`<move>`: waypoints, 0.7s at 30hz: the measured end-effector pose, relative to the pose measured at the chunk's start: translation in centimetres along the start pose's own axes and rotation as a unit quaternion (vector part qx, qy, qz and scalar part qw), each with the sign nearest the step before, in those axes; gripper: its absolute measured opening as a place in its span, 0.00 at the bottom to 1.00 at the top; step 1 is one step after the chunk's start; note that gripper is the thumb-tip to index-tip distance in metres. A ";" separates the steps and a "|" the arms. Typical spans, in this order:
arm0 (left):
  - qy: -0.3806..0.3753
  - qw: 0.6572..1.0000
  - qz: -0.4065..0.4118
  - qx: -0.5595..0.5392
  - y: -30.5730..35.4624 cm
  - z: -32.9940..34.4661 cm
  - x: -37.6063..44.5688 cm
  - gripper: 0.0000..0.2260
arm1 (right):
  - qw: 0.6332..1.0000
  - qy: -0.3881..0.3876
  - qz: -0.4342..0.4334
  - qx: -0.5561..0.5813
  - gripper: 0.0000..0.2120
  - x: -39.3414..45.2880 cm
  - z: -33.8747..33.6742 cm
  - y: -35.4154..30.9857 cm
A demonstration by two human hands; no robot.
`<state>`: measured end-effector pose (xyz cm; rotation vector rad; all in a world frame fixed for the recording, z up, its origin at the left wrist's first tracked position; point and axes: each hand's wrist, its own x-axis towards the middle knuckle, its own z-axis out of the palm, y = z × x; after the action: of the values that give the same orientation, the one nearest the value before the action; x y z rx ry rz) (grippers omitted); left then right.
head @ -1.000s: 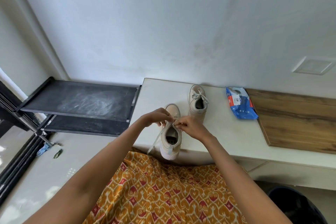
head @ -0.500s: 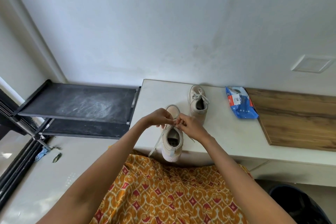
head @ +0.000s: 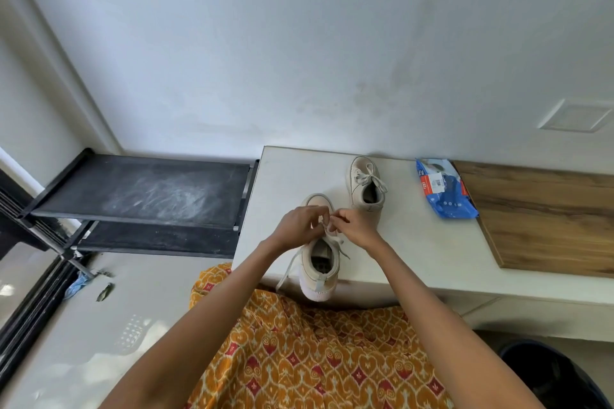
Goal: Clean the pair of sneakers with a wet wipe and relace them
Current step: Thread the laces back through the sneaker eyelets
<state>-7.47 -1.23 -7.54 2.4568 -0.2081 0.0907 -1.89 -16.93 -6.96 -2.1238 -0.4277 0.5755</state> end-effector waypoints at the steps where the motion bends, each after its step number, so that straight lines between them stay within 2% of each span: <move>1: 0.011 1.000 0.002 0.015 -0.1 0.1 0.1 0.03 | 0.999 -0.013 0.010 0.038 0.07 -0.1 0.1 0.0; 6: 0.069 0.995 -0.067 0.003 -0.7 -0.3 1.2 0.03 | 0.994 -0.008 0.009 0.104 0.12 0.2 0.4 0.0; 11: 0.113 0.986 -0.116 -0.046 -1.4 0.2 1.5 0.03 | 0.990 0.007 0.015 0.141 0.10 1.2 0.6 -0.5; 13: 0.103 0.981 -0.120 -0.108 -1.6 0.4 1.4 0.04 | 0.991 -0.008 0.017 0.135 0.09 1.3 0.5 -0.5; 15: 0.088 0.978 -0.111 -0.153 -1.5 0.5 1.4 0.08 | 0.990 -0.002 0.023 0.140 0.07 1.3 0.5 -0.4; 17: 0.053 0.972 -0.116 -0.195 -1.3 0.2 1.5 0.11 | 0.983 0.037 0.041 0.173 0.06 1.2 0.5 -0.2; 21: -0.024 0.957 -0.145 -0.250 -1.3 -0.8 1.7 0.09 | 0.966 0.115 0.065 0.224 0.06 1.0 0.8 0.5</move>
<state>-5.55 0.05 -7.48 1.9587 0.1026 -0.1354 -1.50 -16.21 -8.05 -1.7596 -0.0203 0.4420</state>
